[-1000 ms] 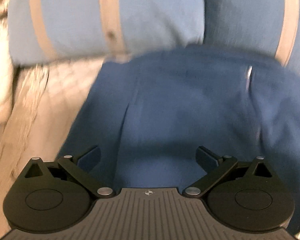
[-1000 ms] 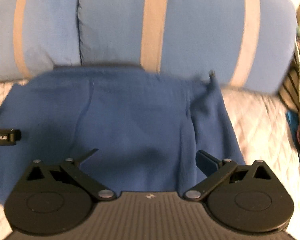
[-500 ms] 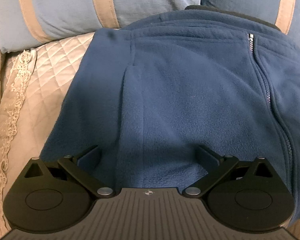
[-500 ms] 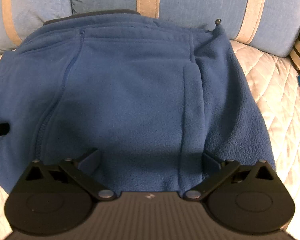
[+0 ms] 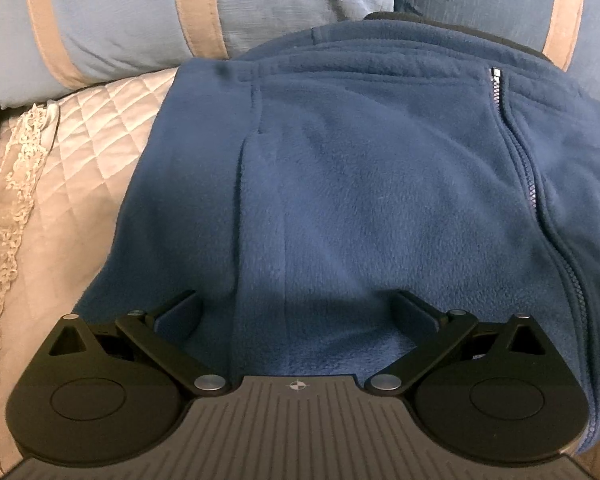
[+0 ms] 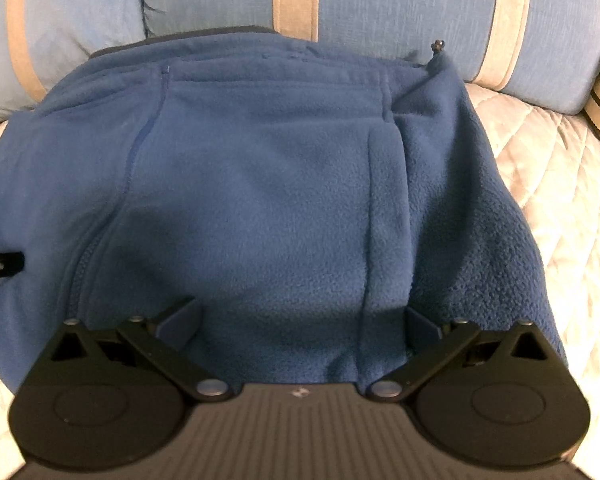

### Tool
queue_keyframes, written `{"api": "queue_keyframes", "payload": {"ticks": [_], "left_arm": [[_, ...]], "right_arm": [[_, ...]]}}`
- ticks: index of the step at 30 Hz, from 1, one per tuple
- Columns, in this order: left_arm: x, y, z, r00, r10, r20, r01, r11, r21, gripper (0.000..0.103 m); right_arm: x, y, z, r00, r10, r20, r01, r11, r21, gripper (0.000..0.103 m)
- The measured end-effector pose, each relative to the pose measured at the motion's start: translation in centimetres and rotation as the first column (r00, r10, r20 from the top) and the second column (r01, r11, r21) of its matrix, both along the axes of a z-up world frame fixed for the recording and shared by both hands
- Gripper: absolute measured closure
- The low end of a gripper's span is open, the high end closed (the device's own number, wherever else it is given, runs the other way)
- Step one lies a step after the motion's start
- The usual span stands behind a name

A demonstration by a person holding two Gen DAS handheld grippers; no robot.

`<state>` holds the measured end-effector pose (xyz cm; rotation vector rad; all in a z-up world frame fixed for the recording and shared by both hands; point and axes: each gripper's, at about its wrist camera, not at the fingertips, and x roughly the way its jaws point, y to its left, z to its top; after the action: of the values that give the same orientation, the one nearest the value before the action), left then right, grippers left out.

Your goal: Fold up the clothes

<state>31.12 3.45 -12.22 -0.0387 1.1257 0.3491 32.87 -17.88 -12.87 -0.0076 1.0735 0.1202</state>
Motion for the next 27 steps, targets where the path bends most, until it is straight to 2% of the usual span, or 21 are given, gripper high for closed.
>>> {"api": "queue_keyframes", "payload": {"ticks": [4,7,12,14,16,18,20,27], "left_arm": [[-1.0,-0.6,0.1,0.998,-0.01,0.06,0.008,1.0,0.029,0.0],[-2.4,-1.0,0.5,0.992,-0.034,0.118,0.028,0.998,0.054,0.0],[-5.6,-0.4,2.2,0.978,-0.022,0.207,0.023,1.0,-0.002,0.0],[-6.7,-0.5,1.6,0.972,-0.039,0.23,0.037,0.999,0.012,0.0],[-7.3,-0.8,1.0,0.968,-0.064,0.244,0.055,0.998,0.044,0.0],[-7.1,-1.4,0.7,0.966,-0.094,0.24,0.071,0.992,0.099,0.0],[-6.9,-1.5,0.8,0.964,-0.094,0.247,0.066,0.991,0.119,0.0],[-7.1,-1.4,0.8,0.953,-0.102,0.286,0.068,0.99,0.126,0.0]], "right_arm": [[-0.7,0.0,0.1,0.999,-0.001,0.043,0.001,1.0,0.003,0.001],[-2.1,-0.5,0.5,0.993,-0.006,0.12,0.003,1.0,0.024,0.001],[-5.6,-2.0,2.3,0.963,-0.062,0.263,0.049,0.997,0.057,0.001],[-6.0,-2.6,1.9,0.967,-0.067,0.246,0.053,0.997,0.064,0.001],[-5.5,-2.3,0.7,0.979,-0.041,0.199,0.039,0.999,0.014,0.001],[-5.4,-1.6,0.4,0.978,-0.02,0.206,0.026,0.999,-0.026,0.001],[-5.3,-1.2,0.3,0.976,-0.013,0.216,0.024,0.999,-0.049,0.001],[-5.6,-2.0,0.1,0.971,-0.009,0.24,0.012,1.0,-0.014,0.001]]}}
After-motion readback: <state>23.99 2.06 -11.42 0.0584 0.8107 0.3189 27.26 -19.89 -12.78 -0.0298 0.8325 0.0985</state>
